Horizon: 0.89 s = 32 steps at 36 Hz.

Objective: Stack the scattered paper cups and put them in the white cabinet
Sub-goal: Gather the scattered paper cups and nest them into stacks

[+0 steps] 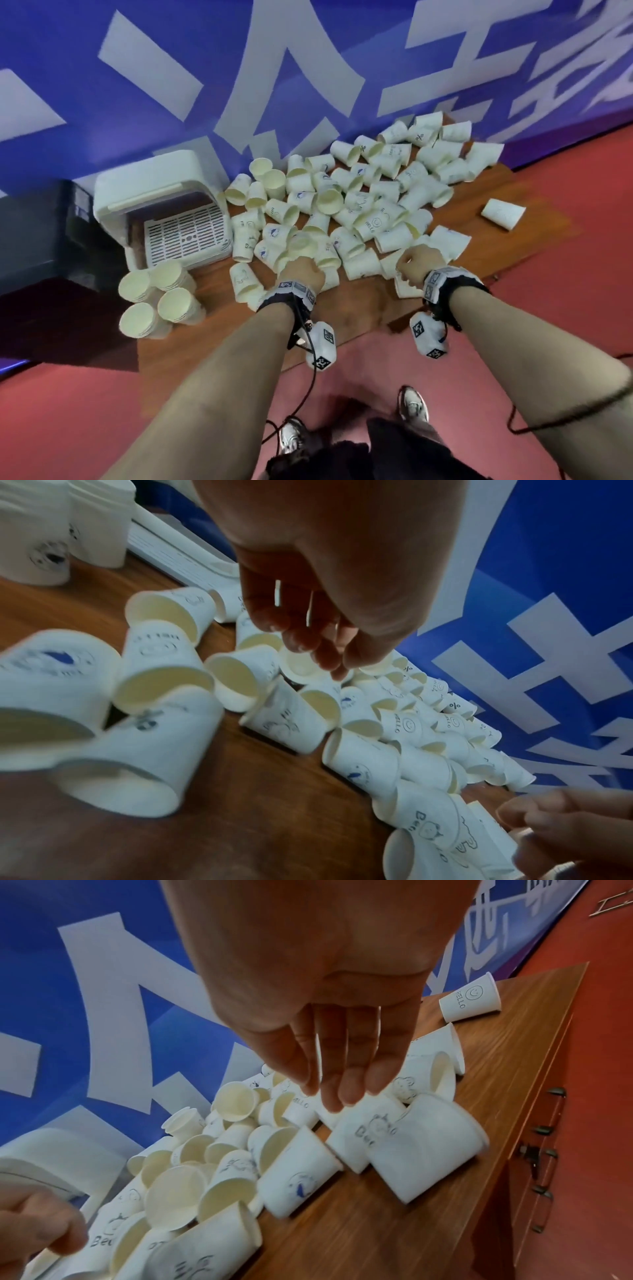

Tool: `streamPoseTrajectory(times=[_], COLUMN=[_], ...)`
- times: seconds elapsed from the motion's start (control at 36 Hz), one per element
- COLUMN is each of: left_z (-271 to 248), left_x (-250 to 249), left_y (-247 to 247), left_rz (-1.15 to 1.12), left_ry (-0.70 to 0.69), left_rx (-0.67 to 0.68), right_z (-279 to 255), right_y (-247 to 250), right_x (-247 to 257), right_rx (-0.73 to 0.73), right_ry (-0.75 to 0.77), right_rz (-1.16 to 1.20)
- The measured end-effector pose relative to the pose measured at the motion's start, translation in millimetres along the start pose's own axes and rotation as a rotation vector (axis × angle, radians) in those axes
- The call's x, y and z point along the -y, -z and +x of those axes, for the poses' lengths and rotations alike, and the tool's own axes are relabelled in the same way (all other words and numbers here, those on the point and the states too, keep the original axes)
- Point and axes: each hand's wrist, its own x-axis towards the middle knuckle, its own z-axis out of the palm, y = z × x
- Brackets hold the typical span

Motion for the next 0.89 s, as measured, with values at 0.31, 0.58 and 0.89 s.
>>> streamPoseTrajectory(times=[0.31,0.58,0.89], left_z=[-12.6,-5.6,26.6], left_x=[-97.9,-165.8,-179.6], left_y=[-100.1,-175.5,-219.2], left_rz=[-0.036,0.082,0.278], left_ry=[0.178,0.134,0.134], left_rx=[-0.008,0.068,0.004], right_z=[70.7,81.6,88.8], right_y=[56.7,25.5,6.8], right_x=[-102.2,-150.1,-148.2], right_rx=[0.155,0.275,0.355], right_ry=[0.154,0.179,0.315], right_rz=[-0.156,-0.023,-0.098])
